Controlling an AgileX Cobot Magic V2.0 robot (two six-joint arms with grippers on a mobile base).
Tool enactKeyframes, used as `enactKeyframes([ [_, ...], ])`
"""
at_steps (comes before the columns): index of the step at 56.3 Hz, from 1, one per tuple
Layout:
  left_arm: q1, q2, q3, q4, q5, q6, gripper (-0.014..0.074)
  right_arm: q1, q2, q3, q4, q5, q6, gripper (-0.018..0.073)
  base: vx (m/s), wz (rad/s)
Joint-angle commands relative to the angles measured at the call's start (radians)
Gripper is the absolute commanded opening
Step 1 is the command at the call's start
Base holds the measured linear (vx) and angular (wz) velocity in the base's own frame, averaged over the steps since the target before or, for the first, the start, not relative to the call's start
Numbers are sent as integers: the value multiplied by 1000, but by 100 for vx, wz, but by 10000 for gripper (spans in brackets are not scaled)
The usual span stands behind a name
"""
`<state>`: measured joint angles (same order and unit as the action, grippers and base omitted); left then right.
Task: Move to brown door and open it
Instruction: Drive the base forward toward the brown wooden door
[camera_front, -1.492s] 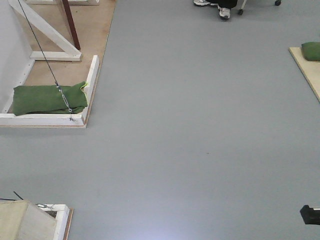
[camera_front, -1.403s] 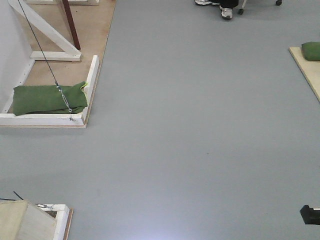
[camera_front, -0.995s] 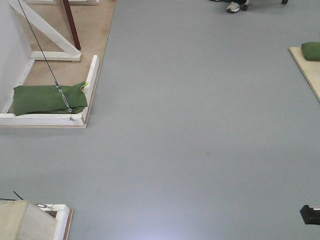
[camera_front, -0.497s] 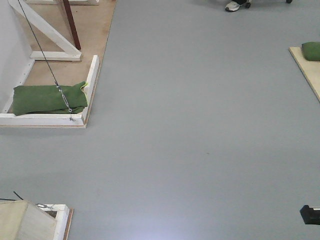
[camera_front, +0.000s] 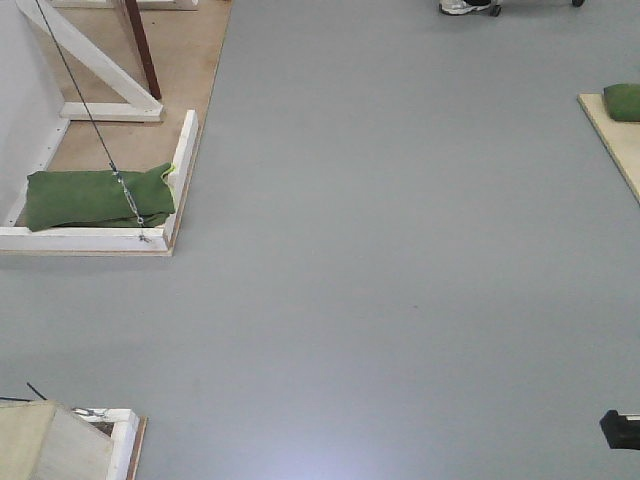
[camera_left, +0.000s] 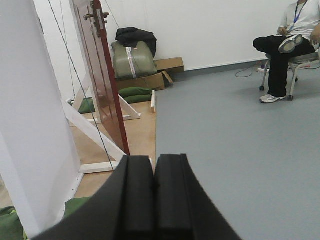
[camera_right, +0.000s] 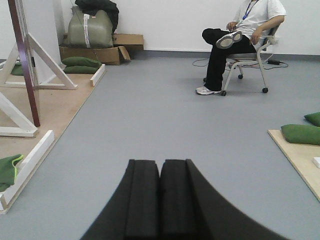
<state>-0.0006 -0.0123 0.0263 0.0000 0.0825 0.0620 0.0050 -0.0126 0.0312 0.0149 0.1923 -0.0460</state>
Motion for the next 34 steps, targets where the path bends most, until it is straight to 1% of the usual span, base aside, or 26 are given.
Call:
enactKeyframes([
  [1,-7,-17,-18,0,-82,-4,-6,0,-14,6,-5,-84,-5,0,0,0],
  [34,-4,-22,-17,0,-82,-4,-6,2,-17,6,-5,-84,-5,0,1,0],
])
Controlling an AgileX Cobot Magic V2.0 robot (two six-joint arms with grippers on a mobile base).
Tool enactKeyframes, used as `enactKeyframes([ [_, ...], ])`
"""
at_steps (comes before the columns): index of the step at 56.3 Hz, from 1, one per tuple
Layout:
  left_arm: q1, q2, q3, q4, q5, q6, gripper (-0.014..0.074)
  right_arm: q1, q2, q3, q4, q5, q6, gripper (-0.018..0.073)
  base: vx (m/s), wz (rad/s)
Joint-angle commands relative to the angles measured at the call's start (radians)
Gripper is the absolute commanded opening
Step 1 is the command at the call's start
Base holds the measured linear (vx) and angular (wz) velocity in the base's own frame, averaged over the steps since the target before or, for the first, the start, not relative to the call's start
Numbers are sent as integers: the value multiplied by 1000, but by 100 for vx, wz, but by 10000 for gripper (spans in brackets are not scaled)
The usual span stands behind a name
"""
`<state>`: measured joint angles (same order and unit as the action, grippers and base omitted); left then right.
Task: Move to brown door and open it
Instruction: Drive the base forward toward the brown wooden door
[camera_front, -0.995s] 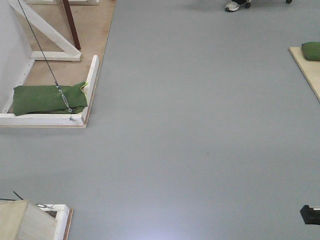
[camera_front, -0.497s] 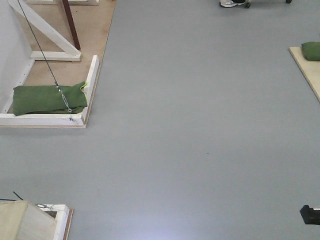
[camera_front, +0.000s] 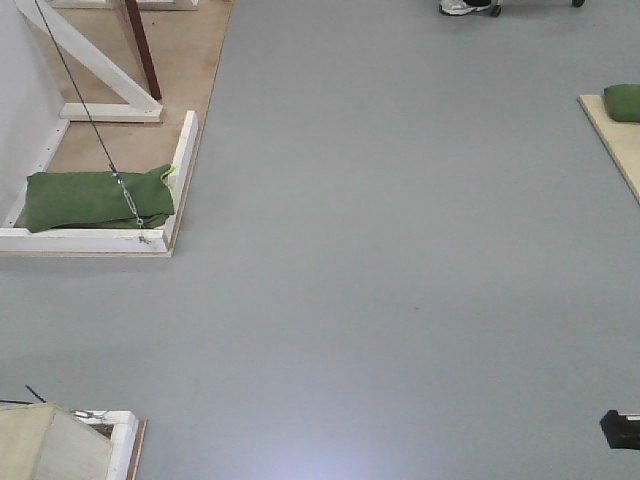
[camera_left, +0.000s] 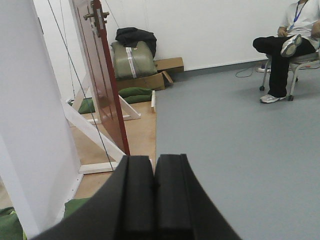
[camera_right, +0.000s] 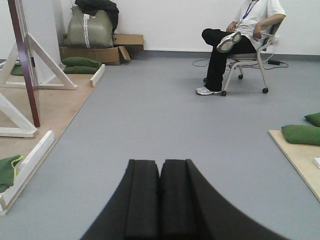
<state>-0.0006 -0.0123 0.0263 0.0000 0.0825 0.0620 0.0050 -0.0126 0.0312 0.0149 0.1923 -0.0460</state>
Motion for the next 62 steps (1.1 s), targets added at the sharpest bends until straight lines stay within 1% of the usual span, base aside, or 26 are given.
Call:
enactKeyframes([
  [1,-3,-22,-17,0,-82,-4,-6,2,-17,6,-5,-84,-5,0,3,1],
  [18,-1,-22,-17,0,-82,-4,-6,-2,-17,6,-5,-84,-5,0,6,0],
  [26,52,-22,-17,0,-82,-5,-6,-1,-17,6,-5,-84,-5,0,12,-2],
  [29,54,-22,-17,0,-82,-5,-6,-1,-17,6,-5,-84,-5,0,14,-1],
  [41,11,-20,-17,0,-82,-5,-6,-11,-16,6,-5,-84,-5,0,15,5],
  [47,-5,-18,-17,0,-82,-5,-6,-73,-16,6,-5,-84,-5,0,13,10],
  [50,-7,-18,-17,0,-82,-5,-6,-90,-16,6,-5,-84,-5,0,11,7],
  [62,-6,-20,-17,0,-82,-5,-6,-89,-16,6,-5,-84,-5,0,10,-4],
])
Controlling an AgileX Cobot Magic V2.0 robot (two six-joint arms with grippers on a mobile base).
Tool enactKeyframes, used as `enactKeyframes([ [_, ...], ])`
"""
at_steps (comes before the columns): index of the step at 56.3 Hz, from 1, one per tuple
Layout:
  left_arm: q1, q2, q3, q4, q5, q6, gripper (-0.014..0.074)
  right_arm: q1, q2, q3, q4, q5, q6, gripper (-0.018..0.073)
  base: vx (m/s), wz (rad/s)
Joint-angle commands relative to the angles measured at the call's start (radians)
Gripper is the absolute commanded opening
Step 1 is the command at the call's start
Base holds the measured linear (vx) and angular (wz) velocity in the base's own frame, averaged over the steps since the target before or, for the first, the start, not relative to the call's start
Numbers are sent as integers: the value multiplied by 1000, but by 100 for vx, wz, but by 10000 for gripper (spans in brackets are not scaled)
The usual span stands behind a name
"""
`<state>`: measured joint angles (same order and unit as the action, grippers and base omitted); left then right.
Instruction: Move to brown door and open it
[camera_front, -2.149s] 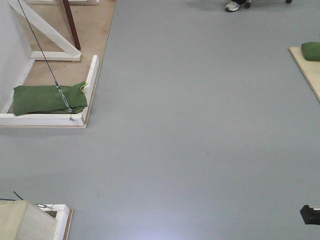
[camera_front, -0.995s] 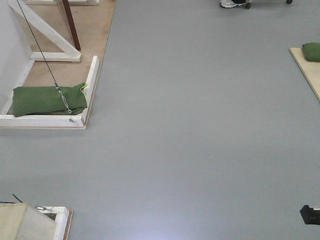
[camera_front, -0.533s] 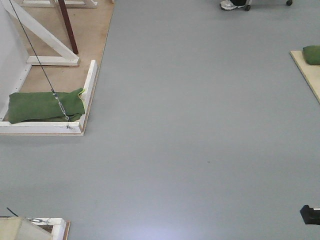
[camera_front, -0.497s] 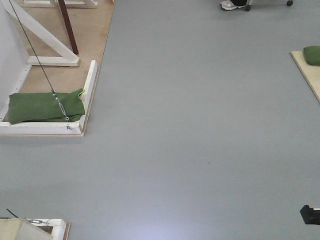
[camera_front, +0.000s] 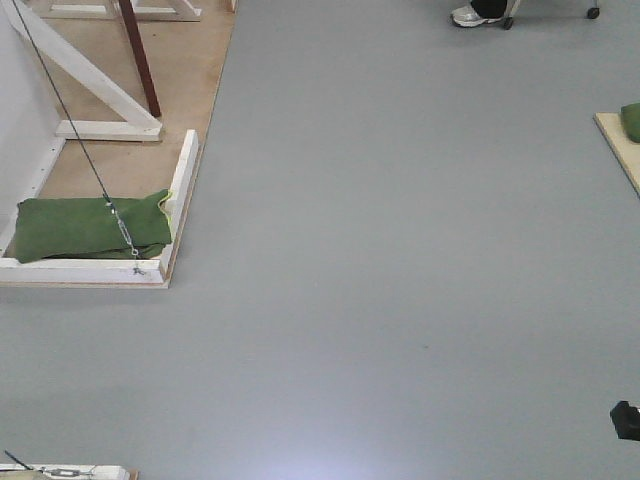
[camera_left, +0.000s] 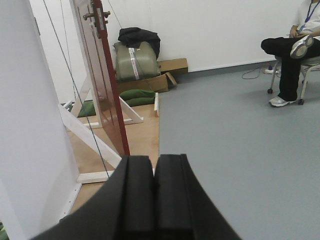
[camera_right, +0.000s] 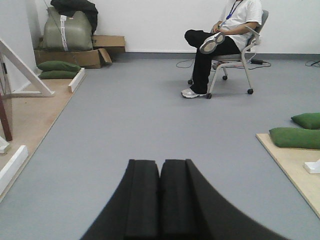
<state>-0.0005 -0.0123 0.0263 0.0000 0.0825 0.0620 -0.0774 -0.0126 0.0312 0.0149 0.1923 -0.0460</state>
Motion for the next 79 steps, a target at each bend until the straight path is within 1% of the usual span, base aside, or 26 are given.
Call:
enactKeyframes([
  [1,-6,-20,-17,0,-82,-5,-6,-6,-16,6,-5,-84,-5,0,10,-12],
  [4,-6,-20,-17,0,-82,-5,-6,-2,-16,6,-5,-84,-5,0,11,-14],
  [10,-6,-18,-17,0,-82,-5,-6,36,-16,6,-5,-84,-5,0,13,-15],
  [13,-5,-18,-17,0,-82,-5,-6,41,-16,6,-5,-84,-5,0,13,-14],
  [18,20,-18,-17,0,-82,-5,-6,22,-16,6,-5,-84,-5,0,14,-12],
  [23,51,-18,-17,0,-82,-4,-6,23,-16,6,-5,-84,-5,0,15,-11],
  [27,64,-18,-17,0,-82,-4,-6,23,-16,6,-5,-84,-5,0,17,-9],
  [79,63,-20,-17,0,-82,-4,-6,23,-16,6,-5,-85,-5,0,22,3],
])
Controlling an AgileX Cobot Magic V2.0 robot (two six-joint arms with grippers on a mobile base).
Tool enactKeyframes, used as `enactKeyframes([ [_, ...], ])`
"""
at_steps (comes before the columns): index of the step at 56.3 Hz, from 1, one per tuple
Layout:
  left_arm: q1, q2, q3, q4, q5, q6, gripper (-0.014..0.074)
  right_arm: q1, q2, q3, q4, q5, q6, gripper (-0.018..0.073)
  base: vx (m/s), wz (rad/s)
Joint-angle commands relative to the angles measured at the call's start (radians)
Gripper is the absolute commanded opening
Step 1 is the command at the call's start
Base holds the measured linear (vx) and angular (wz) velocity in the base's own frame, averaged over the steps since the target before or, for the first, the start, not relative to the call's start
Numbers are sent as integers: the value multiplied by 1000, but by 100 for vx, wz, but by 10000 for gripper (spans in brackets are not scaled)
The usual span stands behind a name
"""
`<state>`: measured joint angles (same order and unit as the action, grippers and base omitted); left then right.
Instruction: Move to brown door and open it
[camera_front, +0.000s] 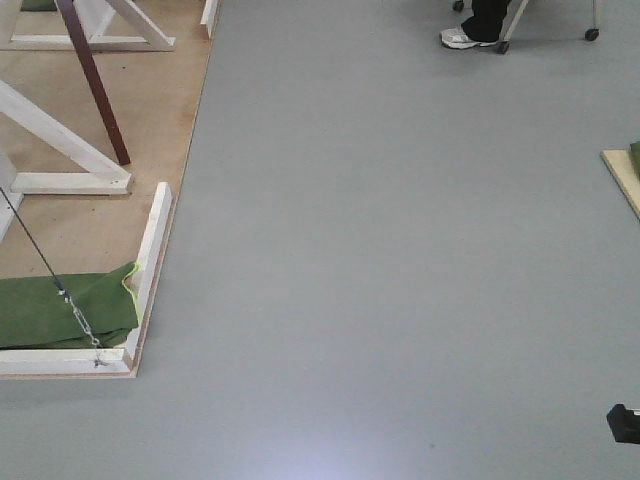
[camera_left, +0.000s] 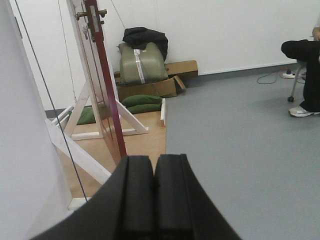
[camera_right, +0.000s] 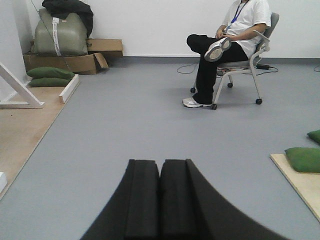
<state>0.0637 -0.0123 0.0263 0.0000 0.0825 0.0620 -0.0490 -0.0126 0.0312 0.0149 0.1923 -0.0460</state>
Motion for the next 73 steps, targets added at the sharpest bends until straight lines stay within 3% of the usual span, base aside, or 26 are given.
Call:
enactKeyframes([
  [1,-1,-20,-17,0,-82,-4,-6,-5,-16,6,-5,-85,-5,0,26,7],
  [73,-1,-15,-17,0,-82,-4,-6,-5,-13,6,-5,-85,-5,0,35,-2],
])
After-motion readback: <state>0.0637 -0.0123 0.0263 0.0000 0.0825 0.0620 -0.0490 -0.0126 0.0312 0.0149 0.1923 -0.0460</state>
